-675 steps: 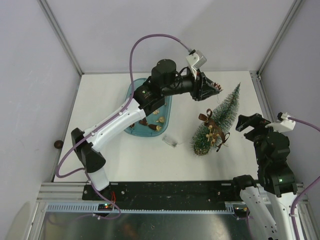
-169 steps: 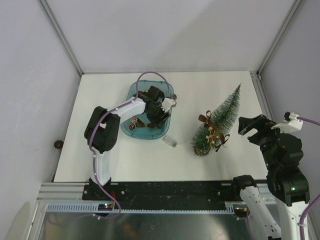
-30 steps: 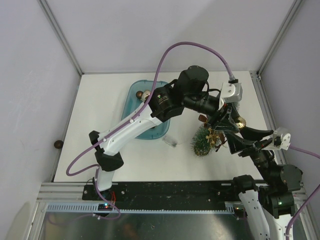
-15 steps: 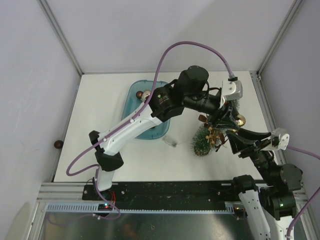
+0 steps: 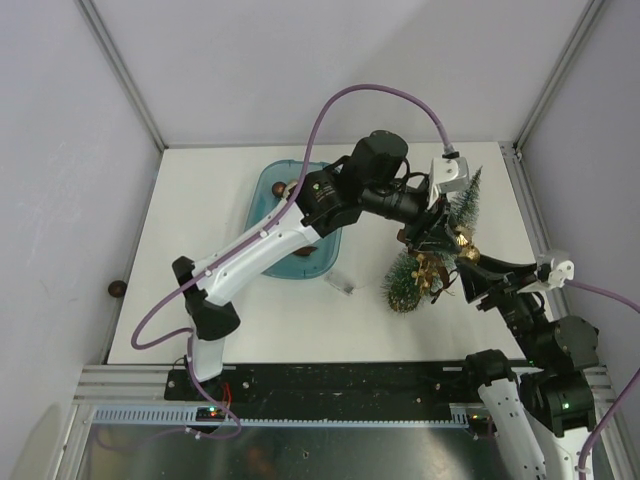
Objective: Decorate the small christmas tree
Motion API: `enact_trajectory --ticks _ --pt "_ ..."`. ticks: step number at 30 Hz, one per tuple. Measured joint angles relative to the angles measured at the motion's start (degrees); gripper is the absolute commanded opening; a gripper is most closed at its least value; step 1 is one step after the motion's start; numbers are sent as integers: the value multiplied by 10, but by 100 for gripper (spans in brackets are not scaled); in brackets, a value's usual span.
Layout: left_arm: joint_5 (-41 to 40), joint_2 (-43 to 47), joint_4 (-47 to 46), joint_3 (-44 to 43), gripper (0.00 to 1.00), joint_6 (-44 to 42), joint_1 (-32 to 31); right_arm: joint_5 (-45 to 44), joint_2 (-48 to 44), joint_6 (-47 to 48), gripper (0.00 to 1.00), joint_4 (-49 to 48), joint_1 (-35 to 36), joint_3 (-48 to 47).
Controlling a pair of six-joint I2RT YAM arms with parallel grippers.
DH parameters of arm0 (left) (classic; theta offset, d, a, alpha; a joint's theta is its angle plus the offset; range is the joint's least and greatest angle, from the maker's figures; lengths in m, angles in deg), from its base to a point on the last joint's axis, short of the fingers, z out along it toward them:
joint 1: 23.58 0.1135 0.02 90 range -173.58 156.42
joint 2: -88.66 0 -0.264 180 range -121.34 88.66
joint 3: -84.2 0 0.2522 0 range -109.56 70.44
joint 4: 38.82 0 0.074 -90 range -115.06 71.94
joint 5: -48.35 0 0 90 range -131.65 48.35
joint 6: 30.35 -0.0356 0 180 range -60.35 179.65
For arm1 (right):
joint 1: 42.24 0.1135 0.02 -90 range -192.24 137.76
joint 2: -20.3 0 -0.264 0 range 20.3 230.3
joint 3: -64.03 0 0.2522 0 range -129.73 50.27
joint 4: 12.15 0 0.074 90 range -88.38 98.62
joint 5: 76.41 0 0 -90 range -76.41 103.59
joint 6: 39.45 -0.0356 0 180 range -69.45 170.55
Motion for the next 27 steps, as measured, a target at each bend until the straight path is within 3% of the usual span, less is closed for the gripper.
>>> enact_trajectory --ticks 18,27 --pt "11 0 -15 51 39 -64 18 -48 48 24 43 45 3 -34" --pt "-49 0 -17 74 54 -104 18 -54 53 27 42 67 3 -36"
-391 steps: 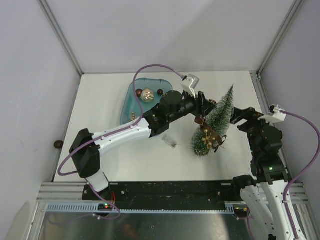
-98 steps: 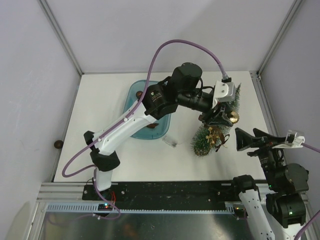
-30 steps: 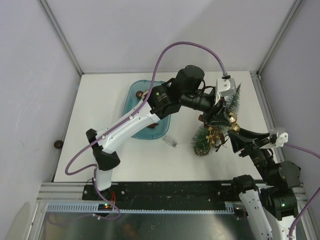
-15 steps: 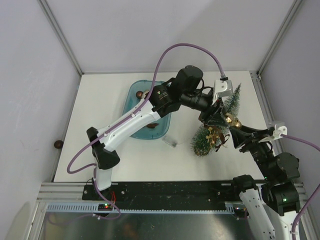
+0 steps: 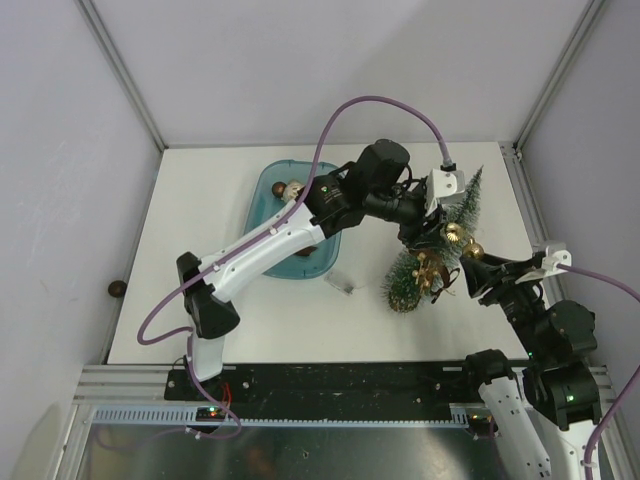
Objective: Decorate the small christmas tree
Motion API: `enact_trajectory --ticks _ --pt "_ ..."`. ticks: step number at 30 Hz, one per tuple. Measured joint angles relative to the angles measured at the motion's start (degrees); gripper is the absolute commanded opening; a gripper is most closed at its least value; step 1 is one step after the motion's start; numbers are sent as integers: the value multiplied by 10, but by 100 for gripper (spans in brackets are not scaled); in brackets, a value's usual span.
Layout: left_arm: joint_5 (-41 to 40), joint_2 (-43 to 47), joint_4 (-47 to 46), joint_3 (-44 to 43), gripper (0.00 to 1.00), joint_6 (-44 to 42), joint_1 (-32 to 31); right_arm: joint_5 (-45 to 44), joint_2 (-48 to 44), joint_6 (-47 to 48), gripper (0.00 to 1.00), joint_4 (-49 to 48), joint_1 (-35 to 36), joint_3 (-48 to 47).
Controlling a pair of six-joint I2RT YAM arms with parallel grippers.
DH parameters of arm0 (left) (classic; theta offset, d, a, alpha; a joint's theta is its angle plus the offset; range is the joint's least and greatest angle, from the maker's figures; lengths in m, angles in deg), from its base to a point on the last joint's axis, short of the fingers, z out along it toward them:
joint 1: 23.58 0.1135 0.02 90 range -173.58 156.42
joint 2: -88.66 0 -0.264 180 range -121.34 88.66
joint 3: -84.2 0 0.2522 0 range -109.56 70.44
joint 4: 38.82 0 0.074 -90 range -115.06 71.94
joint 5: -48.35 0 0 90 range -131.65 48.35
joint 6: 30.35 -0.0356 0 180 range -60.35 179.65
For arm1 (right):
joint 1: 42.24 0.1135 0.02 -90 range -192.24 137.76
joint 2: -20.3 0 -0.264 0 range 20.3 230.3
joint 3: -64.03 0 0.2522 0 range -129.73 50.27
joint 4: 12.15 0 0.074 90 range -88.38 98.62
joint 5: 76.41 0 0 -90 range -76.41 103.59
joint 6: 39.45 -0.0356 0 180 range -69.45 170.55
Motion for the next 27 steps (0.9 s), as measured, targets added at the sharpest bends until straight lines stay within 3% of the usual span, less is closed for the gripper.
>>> enact_trajectory --ticks 6,27 --pt "-38 0 0 0 57 -3 7 -12 0 5 41 13 0 -5" --pt "-87 9 -1 20 55 9 14 -26 7 6 37 43 0 -12"
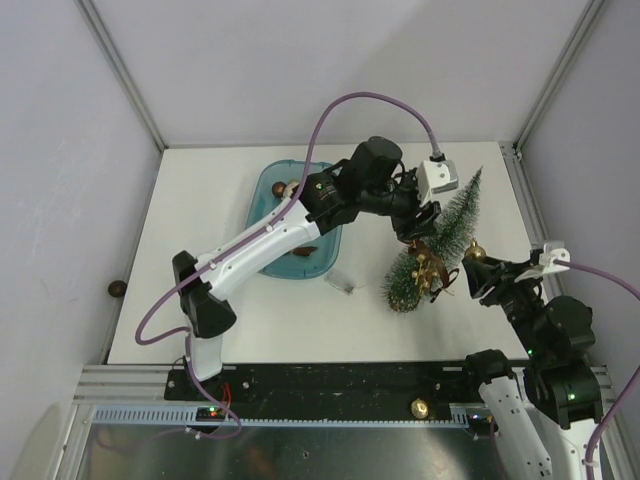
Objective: Decorate the small christmas tree
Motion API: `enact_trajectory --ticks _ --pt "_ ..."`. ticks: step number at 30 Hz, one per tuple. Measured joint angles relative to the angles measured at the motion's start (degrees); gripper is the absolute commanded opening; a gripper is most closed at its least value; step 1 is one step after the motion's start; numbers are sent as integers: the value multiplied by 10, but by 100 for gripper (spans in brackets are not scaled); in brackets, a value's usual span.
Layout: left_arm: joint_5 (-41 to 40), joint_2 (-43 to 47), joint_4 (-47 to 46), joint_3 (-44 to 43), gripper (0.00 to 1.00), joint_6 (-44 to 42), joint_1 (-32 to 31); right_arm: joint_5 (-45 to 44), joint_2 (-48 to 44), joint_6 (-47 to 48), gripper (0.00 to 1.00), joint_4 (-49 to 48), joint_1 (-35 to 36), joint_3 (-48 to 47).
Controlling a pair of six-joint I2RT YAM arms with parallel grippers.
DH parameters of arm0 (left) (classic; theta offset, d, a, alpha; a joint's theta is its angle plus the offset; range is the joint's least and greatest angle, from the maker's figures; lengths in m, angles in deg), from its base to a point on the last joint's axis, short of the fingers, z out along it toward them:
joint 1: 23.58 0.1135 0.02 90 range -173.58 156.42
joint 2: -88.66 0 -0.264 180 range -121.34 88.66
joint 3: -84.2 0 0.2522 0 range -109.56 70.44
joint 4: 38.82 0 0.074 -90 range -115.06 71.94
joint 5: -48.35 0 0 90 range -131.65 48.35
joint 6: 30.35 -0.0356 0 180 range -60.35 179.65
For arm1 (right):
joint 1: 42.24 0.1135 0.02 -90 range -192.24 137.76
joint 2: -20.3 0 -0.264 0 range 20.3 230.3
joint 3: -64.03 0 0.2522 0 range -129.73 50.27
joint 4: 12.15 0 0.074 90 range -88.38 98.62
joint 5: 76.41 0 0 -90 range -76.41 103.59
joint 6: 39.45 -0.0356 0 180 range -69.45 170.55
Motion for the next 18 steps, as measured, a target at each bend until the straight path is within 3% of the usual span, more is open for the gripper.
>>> enact_trajectory --ticks 10,18 --pt "-8 7 -9 3 59 39 32 -31 96 -16 35 39 0 -42" --pt "23 4 -11 -15 59 54 35 -45 120 -15 35 77 0 -97"
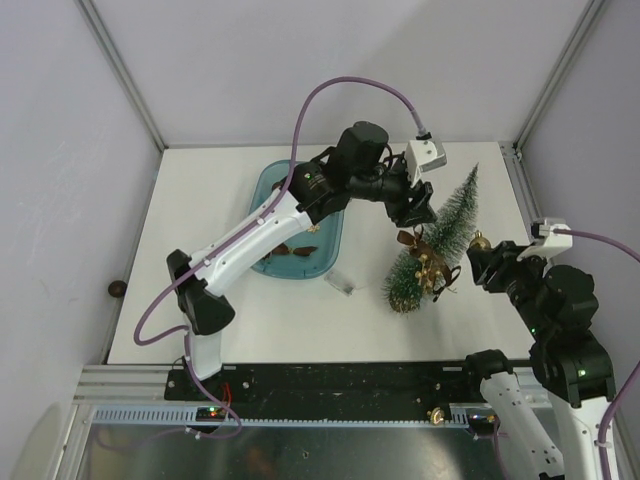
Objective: Decorate the small christmas tree
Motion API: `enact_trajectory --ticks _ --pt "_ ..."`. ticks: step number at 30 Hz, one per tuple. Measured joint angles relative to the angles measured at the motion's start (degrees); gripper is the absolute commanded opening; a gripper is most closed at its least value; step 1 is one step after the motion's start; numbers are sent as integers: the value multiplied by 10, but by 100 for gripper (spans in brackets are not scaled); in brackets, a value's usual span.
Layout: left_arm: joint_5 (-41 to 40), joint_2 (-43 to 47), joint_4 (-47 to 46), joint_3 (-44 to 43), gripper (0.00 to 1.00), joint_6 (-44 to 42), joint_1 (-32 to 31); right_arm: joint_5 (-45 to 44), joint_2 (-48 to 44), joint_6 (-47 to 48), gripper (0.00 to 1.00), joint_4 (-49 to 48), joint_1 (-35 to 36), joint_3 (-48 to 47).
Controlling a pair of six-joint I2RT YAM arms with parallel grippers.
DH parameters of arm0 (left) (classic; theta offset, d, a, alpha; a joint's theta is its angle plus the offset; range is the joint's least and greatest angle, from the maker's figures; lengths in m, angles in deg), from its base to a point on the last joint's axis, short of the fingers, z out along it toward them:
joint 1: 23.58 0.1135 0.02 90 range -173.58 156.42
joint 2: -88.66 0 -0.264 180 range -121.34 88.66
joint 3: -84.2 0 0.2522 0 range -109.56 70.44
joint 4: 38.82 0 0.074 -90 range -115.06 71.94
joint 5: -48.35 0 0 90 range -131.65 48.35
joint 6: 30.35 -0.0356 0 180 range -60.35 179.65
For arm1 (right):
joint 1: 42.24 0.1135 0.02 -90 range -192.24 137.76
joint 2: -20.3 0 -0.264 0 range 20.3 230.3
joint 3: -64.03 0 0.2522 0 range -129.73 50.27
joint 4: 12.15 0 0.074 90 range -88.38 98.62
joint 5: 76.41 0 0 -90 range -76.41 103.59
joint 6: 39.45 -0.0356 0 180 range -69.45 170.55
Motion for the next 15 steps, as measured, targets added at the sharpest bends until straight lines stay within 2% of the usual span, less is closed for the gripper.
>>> enact_trajectory --ticks 5,11,15 --pt "17 0 -3 -10 59 2 0 14 14 7 35 8 0 -15" --pt "24 -6 -3 -10 58 2 0 72 49 18 36 19 0 -15" --pt "28 -15 -3 -10 58 2 0 103 54 20 41 27 0 -15"
